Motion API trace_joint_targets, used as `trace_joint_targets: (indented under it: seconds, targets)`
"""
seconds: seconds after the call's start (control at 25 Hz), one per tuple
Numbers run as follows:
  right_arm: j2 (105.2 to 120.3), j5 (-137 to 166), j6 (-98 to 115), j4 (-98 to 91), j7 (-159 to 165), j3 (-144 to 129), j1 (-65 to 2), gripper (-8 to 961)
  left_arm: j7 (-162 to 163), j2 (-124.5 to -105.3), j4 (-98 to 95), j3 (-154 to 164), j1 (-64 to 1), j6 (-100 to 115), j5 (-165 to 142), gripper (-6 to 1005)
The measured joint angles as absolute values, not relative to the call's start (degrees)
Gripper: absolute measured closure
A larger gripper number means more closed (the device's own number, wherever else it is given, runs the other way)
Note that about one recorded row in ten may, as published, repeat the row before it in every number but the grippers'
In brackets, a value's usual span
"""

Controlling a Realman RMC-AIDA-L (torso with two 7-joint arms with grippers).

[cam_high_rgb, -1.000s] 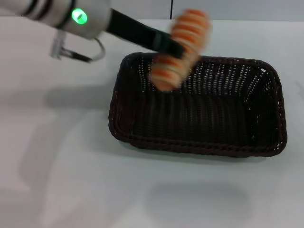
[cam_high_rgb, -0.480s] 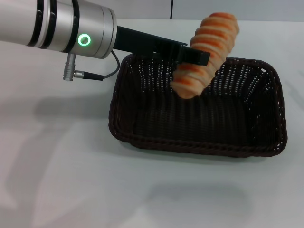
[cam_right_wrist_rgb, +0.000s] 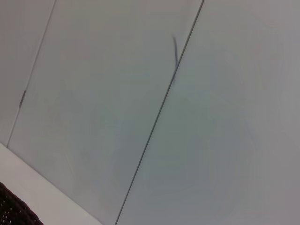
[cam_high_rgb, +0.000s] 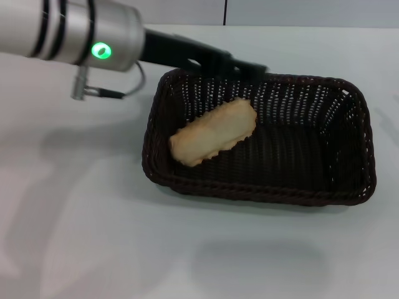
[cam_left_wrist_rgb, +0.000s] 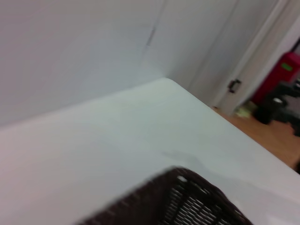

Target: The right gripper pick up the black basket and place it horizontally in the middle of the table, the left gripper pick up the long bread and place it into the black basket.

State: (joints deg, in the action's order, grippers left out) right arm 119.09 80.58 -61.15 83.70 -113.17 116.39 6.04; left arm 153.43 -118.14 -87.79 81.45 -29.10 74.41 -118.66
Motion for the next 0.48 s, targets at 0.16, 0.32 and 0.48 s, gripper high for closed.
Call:
trace_joint_targets:
  seconds: [0.16,0.32,0.48]
  targets:
    - [119.10,80.63,-60.65,84.56,-112.03,116.92,6.06,432,153.25,-118.20,-98.34,77.15,-25.74,72.48,-126.24,210]
    - [119.16,76.58,-58.50,84.41,-111.72,119.77,6.64,432,149.54,-118.19,-111.48,74.57,-16.20,62.07,-128.14,186]
    - [119.20,74.09,-58.47,82.86,-111.02,122.50,6.64,432,146.91,-118.39,-116.00,75.65,-7.62,51.78,-127.72,186]
